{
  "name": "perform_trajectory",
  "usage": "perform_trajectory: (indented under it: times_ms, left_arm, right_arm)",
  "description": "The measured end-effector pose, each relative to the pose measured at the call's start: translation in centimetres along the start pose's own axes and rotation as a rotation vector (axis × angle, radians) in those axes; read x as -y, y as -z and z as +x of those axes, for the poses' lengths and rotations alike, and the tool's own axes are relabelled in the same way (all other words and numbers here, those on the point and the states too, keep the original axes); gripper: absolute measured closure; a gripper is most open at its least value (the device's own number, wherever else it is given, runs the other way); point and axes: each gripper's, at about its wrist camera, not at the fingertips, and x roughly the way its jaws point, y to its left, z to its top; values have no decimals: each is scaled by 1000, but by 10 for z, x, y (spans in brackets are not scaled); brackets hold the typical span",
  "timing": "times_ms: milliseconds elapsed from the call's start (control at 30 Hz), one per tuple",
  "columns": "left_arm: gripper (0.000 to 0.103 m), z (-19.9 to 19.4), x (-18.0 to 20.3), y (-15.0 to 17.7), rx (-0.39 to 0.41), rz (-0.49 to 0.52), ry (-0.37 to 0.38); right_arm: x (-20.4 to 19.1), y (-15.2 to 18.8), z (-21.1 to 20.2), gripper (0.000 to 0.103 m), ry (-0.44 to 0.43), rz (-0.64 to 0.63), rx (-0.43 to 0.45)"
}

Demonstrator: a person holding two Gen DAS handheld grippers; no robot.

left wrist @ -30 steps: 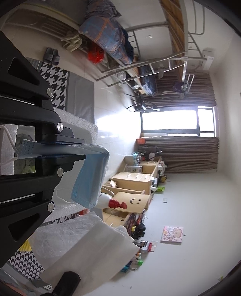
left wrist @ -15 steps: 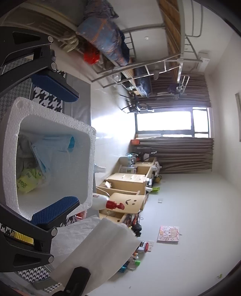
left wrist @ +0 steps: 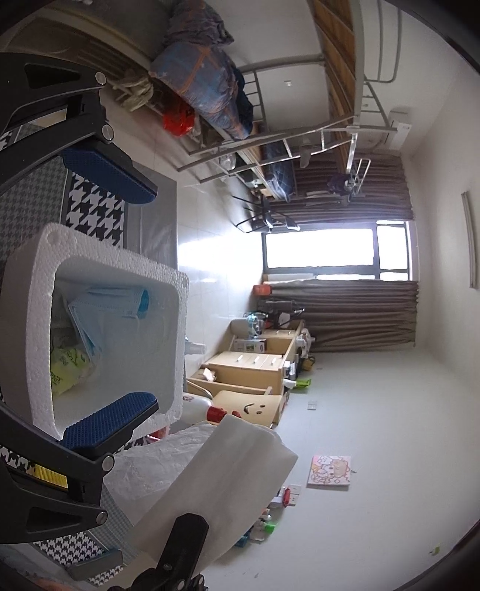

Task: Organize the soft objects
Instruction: 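Open the left tool to drop the blue mask into the foam box, then lower the white tissue into the foam box and open the right tool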

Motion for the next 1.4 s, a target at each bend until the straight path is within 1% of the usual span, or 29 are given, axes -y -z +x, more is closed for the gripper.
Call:
perform_trajectory:
  times_ms: [67, 300, 667, 833, 1133, 1233, 1400]
  left_arm:
    - [1, -2, -3, 1, 6, -1, -16]
    - [1, -10, -16, 4, 23, -13, -39]
    - [1, -17, -32, 9, 42, -43, -53]
    - [1, -21, -39, 12, 48, -44, -74]
    - [1, -26, -51, 18, 52, -60, -103]
    - [1, -26, -53, 19, 49, -63, -103]
    - [1, -26, -55, 21, 44, -63, -100]
  right_arm:
    - [-3, -1, 3, 96, -5, -11, -3]
    - [-12, -4, 15, 96, -26, -21, -23]
    - [-23, -3, 31, 96, -53, -27, -62]
    - [-23, -2, 41, 96, -55, -27, -90]
    - [-29, 1, 57, 96, -85, -21, -131]
    - [-30, 4, 62, 96, -83, -26, -145]
    - [-30, 9, 70, 96, -97, -29, -192]
